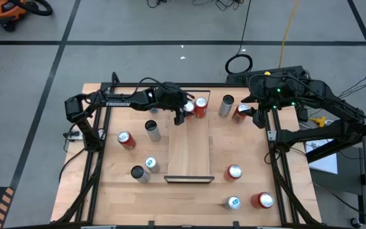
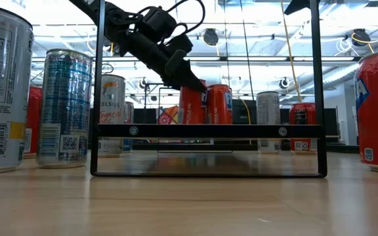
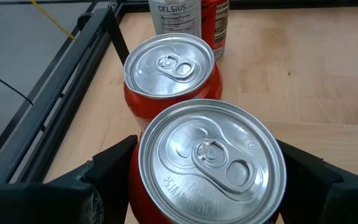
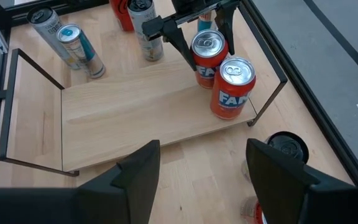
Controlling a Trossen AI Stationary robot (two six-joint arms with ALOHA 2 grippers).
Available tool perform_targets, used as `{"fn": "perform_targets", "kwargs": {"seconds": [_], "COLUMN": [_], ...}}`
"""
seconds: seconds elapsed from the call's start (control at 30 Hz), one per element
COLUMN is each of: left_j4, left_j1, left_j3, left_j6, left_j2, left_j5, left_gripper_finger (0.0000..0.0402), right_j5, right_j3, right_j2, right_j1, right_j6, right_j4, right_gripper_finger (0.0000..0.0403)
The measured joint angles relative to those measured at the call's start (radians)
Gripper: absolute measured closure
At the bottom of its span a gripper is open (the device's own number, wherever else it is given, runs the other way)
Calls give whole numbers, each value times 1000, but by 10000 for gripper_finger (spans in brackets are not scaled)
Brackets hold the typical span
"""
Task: Place canned beverage on shelf
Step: Put the left orange soda can on the shelf aligned with the other orange soda can
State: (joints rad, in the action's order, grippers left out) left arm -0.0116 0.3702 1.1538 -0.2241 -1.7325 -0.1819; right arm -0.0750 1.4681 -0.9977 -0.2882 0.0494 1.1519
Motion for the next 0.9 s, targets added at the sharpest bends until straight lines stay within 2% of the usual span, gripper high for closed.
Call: {"fn": "perform_targets", "kwargs": {"seconds": [0.43, 0.73, 0.9], "left_j4": [-26, -26, -25], "left_j1": [0, 0, 0], "left_j3": [0, 0, 0], "left_j6": [-26, -21, -21], "left_j2": [0, 0, 0], "left_j5": [18, 18, 22], "left_gripper_finger": [106, 59, 51], "right_j5": [0, 0, 0], "right_j3": [0, 0, 0], "right_j2": [0, 0, 0], "right_j1": [0, 0, 0], "right_j6": [-1, -1, 2], "right_j4": [0, 0, 0], "right_gripper_finger": [190, 190, 190]}}
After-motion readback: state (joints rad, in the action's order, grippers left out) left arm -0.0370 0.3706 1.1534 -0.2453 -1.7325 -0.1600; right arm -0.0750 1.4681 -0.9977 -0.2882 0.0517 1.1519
